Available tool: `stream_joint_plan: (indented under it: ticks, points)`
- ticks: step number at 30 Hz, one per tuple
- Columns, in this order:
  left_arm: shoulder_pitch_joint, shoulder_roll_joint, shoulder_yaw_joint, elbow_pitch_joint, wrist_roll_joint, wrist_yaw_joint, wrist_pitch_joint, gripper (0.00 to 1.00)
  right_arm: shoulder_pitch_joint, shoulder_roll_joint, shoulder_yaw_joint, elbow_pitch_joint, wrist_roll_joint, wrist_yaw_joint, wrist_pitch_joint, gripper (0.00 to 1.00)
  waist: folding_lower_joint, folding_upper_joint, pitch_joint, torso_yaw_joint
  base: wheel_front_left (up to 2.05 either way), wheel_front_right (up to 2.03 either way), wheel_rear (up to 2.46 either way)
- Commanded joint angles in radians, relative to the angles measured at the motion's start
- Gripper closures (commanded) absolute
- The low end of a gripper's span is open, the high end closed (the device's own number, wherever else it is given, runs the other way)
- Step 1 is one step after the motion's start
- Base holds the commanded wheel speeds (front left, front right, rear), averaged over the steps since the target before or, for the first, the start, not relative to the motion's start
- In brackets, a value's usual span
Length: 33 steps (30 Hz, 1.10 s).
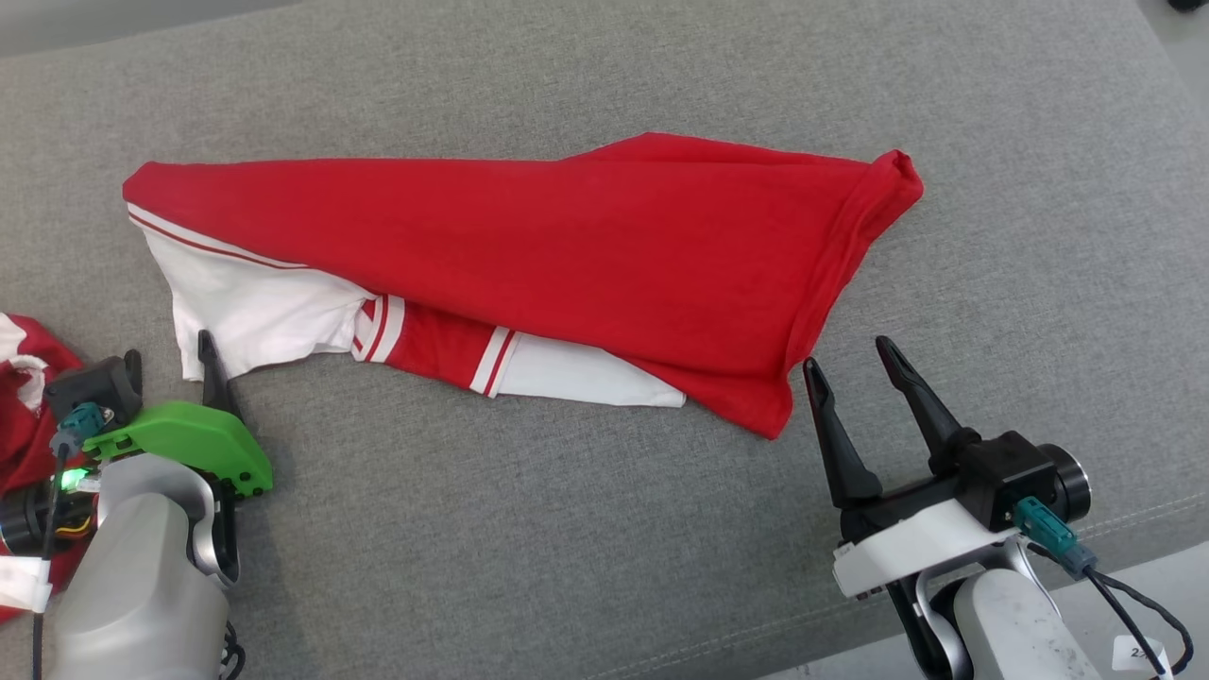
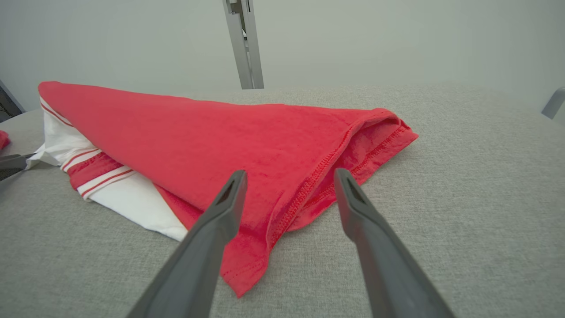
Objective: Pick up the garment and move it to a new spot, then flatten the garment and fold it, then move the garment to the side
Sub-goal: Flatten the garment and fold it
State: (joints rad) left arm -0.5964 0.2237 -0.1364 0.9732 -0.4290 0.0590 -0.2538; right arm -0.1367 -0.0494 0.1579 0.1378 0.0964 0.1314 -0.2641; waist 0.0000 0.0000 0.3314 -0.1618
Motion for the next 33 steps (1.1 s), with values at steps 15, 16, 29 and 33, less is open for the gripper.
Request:
stream_joint_plan:
  ticks: [15, 16, 29, 33]
  points:
    - [0.107, -0.022, 0.001, -0.135, 0.021, -0.005, -0.007, 1.0, -0.003, -0.002, -0.004, 0.002, 0.013, -0.001, 0.0, 0.0, 0.0, 0.0, -0.015, 0.02, 0.0, 0.0, 0.0]
    - [0.119, -0.022, 0.01, -0.169, 0.021, -0.002, -0.009, 1.0, 0.001, -0.002, -0.005, 0.002, 0.014, -0.001, 0.0, 0.0, 0.0, 0.0, -0.021, 0.022, 0.0, 0.0, 0.0]
    - [0.338, -0.048, 0.054, -0.58, -0.041, 0.009, 0.039, 1.0, 0.015, -0.002, 0.028, 0.095, 0.039, -0.001, 0.0, 0.0, 0.0, 0.0, -0.054, 0.089, 0.0, 0.0, 0.0]
    - [0.404, -0.065, 0.04, -0.643, -0.073, 0.003, 0.118, 1.0, 0.004, -0.002, 0.031, 0.108, 0.04, -0.001, 0.0, 0.0, 0.0, 0.0, -0.051, 0.107, 0.0, 0.0, 0.0]
